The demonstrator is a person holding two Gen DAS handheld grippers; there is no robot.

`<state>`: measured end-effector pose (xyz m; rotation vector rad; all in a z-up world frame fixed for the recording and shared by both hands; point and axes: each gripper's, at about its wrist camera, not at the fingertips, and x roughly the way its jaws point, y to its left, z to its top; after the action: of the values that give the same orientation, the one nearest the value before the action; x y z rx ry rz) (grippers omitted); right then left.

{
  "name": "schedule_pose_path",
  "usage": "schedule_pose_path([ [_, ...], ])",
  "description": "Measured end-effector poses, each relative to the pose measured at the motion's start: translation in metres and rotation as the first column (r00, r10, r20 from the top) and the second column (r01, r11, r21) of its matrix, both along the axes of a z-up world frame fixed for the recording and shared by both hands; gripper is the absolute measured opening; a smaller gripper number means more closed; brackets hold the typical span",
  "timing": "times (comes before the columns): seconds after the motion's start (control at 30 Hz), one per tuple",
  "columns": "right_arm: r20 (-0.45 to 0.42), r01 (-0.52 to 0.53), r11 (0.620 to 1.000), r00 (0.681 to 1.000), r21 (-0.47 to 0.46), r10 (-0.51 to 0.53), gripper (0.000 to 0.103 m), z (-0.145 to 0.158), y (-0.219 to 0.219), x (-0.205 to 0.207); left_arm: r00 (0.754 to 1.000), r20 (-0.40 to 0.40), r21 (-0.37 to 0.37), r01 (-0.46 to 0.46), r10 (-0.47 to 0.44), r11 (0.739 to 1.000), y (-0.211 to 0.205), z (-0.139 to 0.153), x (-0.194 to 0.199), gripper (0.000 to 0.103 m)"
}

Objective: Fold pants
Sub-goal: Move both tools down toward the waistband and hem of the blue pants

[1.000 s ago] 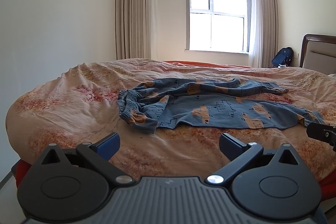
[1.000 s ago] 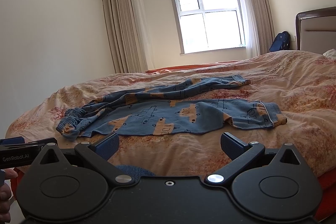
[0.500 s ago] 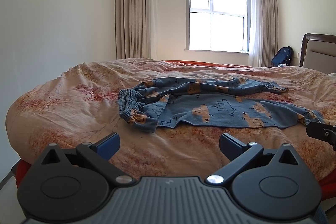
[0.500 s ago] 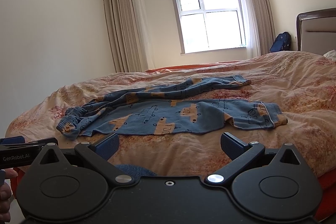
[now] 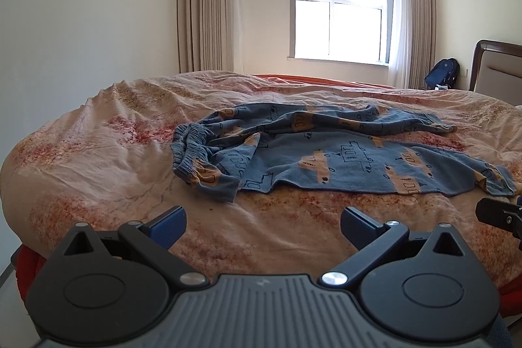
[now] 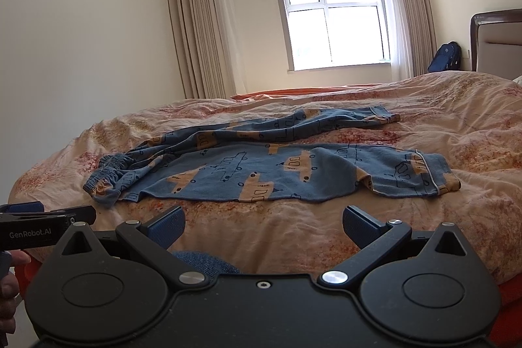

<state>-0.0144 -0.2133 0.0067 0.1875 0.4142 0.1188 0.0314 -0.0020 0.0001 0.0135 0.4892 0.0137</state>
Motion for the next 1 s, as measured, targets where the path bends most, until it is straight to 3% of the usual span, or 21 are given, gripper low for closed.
schedule_pose_path([
  [0.4, -0.140, -0.010, 1.000, 0.990, -0.028, 0.006, 0.103, 0.006, -0.014, 0.085, 0.998, -0.058, 0.026, -0.023, 0.025, 0.999, -0.001, 0.009, 0.080, 0.103],
  [0.63, -0.111, -0.052, 0.996, 0.993, -0.069, 0.044, 0.103, 0.021, -0.021, 0.124, 0.992, -0.091, 0.008, -0.088, 0.089, 0.996, 0.019, 0.023, 0.128, 0.103],
  [1.0, -0.107, -0.100, 0.985, 0.991, -0.144, 0.085, 0.103, 0.018, -0.022, 0.197, 0.992, -0.083, 0.117, -0.082, 0.092, 0.990, 0.030, 0.022, 0.211, 0.103],
])
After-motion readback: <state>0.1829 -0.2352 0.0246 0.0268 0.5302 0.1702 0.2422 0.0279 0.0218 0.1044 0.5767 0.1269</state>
